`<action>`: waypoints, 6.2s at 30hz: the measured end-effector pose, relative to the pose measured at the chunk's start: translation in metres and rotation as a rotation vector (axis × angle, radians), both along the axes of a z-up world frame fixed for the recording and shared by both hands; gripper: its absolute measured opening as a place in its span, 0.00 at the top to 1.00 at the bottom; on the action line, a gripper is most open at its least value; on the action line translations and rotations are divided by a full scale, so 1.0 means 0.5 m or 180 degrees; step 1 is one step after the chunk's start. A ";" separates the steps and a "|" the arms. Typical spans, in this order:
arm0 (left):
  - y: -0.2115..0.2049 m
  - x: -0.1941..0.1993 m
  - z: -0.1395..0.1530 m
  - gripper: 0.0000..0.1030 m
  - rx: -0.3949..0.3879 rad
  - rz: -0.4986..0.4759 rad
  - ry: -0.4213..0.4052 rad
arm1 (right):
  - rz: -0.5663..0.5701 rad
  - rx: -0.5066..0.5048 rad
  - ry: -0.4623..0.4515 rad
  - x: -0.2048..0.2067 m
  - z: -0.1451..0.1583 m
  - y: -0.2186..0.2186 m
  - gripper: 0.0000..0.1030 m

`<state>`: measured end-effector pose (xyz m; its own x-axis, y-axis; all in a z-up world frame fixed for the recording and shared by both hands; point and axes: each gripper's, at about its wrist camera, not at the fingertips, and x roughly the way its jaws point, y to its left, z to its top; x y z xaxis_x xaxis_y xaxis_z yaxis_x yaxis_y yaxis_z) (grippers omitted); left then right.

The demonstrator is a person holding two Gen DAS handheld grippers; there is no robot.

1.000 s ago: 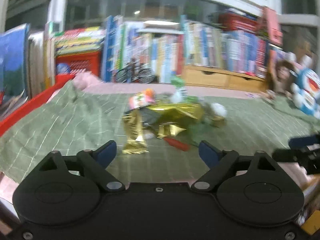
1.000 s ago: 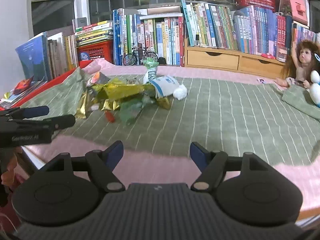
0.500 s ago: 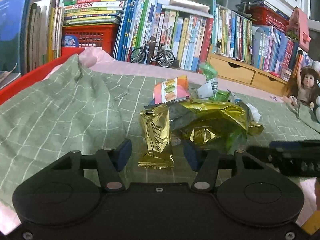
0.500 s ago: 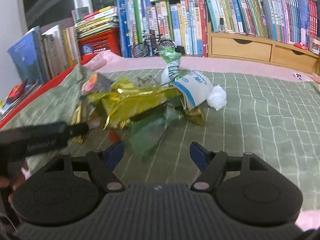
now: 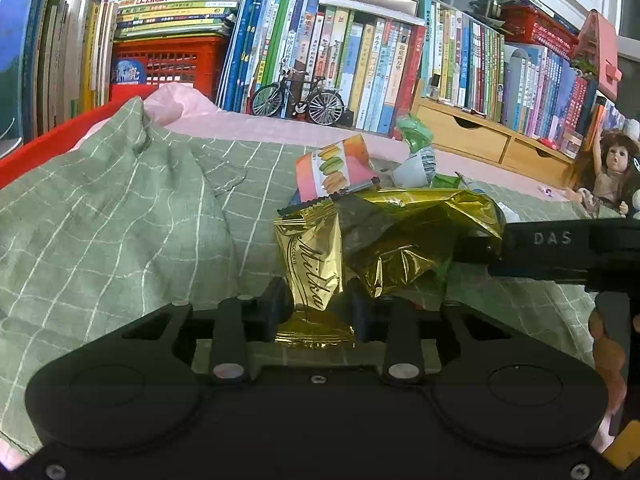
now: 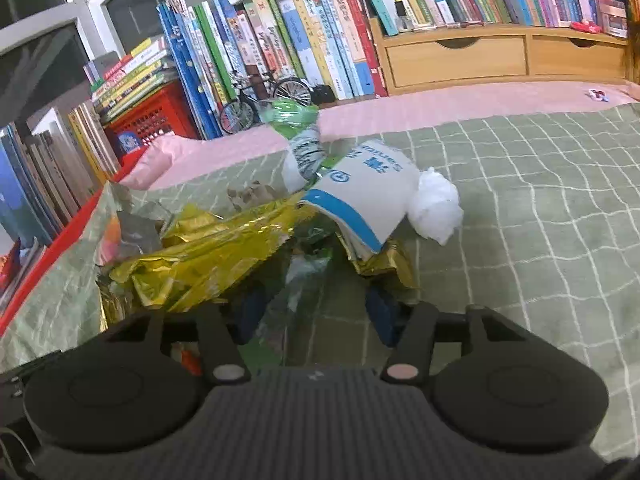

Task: Collect trash
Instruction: 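Grasp the gold foil bag with the left tool while the right tool grasps the green plastic bag, then lift both held bags off the pile toward the bed edge, then lower the gold foil bag and green bag into the bin with both tools, then open both tools to drop the bags and raise them back over the bed, then grasp the striped cookie packet with the left tool while the right tool grasps the yellow-green bag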

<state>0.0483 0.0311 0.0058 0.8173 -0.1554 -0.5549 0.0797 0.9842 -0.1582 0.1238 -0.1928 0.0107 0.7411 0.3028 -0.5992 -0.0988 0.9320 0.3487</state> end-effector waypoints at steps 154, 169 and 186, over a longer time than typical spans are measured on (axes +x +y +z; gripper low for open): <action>-0.111 -0.337 0.087 0.19 0.0376 -0.0848 -0.0120 | 0.0118 -0.0549 -0.0517 -0.449 0.121 -0.115 0.22; -0.008 -0.043 0.078 0.22 0.0156 0.0083 -0.0166 | 0.0071 0.0155 -0.0411 -0.186 0.116 -0.110 0.06; -0.020 0.104 0.010 0.57 0.0240 0.0077 0.0033 | -0.0157 0.0363 0.0058 0.057 0.021 -0.060 0.06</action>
